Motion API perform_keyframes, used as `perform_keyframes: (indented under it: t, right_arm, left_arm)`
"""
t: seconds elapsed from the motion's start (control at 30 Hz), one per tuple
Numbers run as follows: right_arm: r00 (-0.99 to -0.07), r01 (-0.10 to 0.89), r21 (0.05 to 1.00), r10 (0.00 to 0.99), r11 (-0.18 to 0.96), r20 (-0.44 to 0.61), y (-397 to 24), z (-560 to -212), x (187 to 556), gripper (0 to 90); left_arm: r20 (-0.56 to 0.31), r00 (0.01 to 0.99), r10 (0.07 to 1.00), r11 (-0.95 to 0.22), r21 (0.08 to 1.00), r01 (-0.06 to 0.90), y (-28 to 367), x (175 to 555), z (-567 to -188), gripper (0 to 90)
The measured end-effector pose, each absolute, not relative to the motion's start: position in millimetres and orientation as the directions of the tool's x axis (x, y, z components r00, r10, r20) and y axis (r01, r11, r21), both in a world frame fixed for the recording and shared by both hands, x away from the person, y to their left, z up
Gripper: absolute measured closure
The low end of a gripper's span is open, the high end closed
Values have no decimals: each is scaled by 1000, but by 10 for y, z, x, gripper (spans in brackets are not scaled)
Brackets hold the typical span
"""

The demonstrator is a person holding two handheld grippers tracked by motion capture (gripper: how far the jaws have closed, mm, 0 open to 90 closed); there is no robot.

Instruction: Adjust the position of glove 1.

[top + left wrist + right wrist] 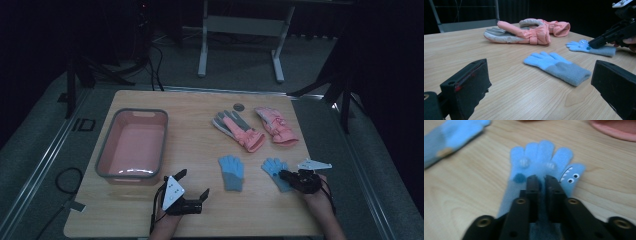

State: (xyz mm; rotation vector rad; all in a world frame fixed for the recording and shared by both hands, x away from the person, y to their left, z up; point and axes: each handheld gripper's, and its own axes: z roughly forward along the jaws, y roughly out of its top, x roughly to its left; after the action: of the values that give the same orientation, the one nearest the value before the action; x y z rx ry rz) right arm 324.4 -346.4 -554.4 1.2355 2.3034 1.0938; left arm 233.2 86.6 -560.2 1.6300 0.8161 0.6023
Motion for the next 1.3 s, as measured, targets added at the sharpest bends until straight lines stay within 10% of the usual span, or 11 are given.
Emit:
perform_keyframes:
  t: [0.57,1.3]
  right_arm:
    - [-221,652,747,975,128,27,-3047,-5189,2986,871]
    - [-348,657,718,938,232,15,-3162,-5305,3008,727]
  left_arm:
    - [-40,624,780,-100,977,187,866,2330,-5602,19]
    - [-43,626,779,-98,977,190,867,2335,-5602,19]
